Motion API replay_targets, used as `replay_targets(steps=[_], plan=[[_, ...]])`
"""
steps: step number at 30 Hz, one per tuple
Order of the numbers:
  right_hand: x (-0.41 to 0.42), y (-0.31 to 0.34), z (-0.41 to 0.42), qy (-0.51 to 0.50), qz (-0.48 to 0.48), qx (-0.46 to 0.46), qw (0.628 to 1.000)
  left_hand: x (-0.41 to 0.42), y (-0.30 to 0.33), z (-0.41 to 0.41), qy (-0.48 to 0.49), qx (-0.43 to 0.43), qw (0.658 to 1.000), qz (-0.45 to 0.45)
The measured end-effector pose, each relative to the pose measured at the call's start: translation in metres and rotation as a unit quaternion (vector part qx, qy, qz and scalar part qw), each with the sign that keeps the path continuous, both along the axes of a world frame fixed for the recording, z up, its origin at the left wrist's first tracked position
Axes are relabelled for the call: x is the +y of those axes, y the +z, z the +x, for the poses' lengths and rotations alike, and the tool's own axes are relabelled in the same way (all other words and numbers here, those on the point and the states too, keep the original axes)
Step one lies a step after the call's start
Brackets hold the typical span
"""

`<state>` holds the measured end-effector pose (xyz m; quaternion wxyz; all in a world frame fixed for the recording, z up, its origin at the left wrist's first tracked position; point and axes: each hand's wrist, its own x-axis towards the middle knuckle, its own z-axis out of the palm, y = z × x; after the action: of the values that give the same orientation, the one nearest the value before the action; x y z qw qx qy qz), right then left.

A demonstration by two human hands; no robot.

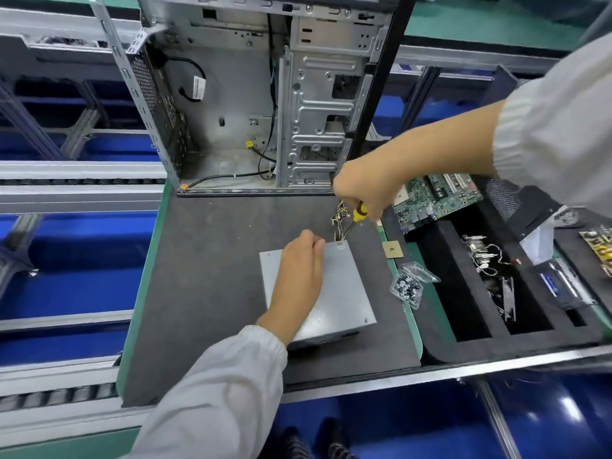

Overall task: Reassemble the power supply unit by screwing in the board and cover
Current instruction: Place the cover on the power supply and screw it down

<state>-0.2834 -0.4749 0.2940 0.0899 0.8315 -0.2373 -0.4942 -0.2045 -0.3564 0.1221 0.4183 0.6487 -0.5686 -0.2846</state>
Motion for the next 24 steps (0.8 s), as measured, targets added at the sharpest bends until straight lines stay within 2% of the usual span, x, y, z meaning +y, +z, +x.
replay_targets(steps=[1,3,5,7,8,9,10,12,13,14,15,16,17,18,19,20,22,23,24], plan=[[0.004,-0.002,-0.003,0.130,-0.052,0.040,0.989,0.001,0.002,0.000,0.000,0.004,1.000,-0.003],[0.012,-0.003,-0.010,0.363,-0.118,0.056,0.923,0.002,0.003,0.000,-0.002,0.008,1.000,-0.006],[0.011,0.002,-0.011,0.502,-0.137,0.044,0.853,0.002,0.003,-0.001,-0.001,0.007,1.000,-0.007],[0.006,0.006,-0.011,0.551,-0.130,0.042,0.823,0.002,0.001,-0.001,0.002,0.006,1.000,-0.008],[0.006,0.006,-0.012,0.541,-0.131,0.044,0.829,0.002,0.001,-0.001,0.005,0.007,1.000,-0.011],[0.007,0.004,-0.012,0.501,-0.126,0.038,0.855,0.001,0.000,-0.001,0.005,0.007,1.000,-0.012],[0.009,0.003,-0.012,0.416,-0.109,0.025,0.902,0.001,0.000,-0.001,0.003,0.006,1.000,-0.012],[0.004,-0.003,-0.003,0.159,-0.070,-0.022,0.985,0.001,0.000,-0.002,0.002,0.000,1.000,-0.014],[-0.005,-0.006,0.004,-0.020,-0.029,-0.040,0.999,0.001,0.001,-0.002,0.000,-0.003,1.000,-0.016],[-0.015,-0.009,0.010,-0.221,0.019,-0.042,0.974,0.001,0.001,-0.002,-0.002,-0.007,1.000,-0.018],[-0.024,-0.010,0.015,-0.400,0.059,-0.033,0.914,0.002,0.002,-0.002,-0.004,-0.011,1.000,-0.020],[-0.033,-0.011,0.018,-0.521,0.082,-0.028,0.849,0.002,0.002,-0.002,-0.006,-0.016,1.000,-0.023],[-0.040,-0.011,0.018,-0.588,0.098,-0.025,0.802,0.002,0.002,-0.002,-0.007,-0.020,1.000,-0.023],[-0.042,-0.008,0.016,-0.612,0.110,-0.024,0.783,0.002,0.001,-0.002,-0.008,-0.023,0.999,-0.022],[-0.042,-0.005,0.014,-0.607,0.123,-0.026,0.785,0.001,0.002,-0.002,-0.007,-0.026,0.999,-0.020],[-0.042,-0.003,0.011,-0.573,0.134,-0.032,0.808,0.002,0.002,-0.002,-0.006,-0.028,0.999,-0.018],[-0.037,0.000,0.006,-0.419,0.130,-0.041,0.898,0.001,0.003,-0.002,-0.007,-0.030,0.999,-0.017],[-0.031,-0.001,0.003,-0.284,0.108,-0.030,0.952,0.002,0.003,-0.002,-0.007,-0.030,0.999,-0.014],[-0.024,-0.002,0.001,-0.117,0.071,-0.020,0.990,0.002,0.003,-0.002,-0.007,-0.030,0.999,-0.013]])
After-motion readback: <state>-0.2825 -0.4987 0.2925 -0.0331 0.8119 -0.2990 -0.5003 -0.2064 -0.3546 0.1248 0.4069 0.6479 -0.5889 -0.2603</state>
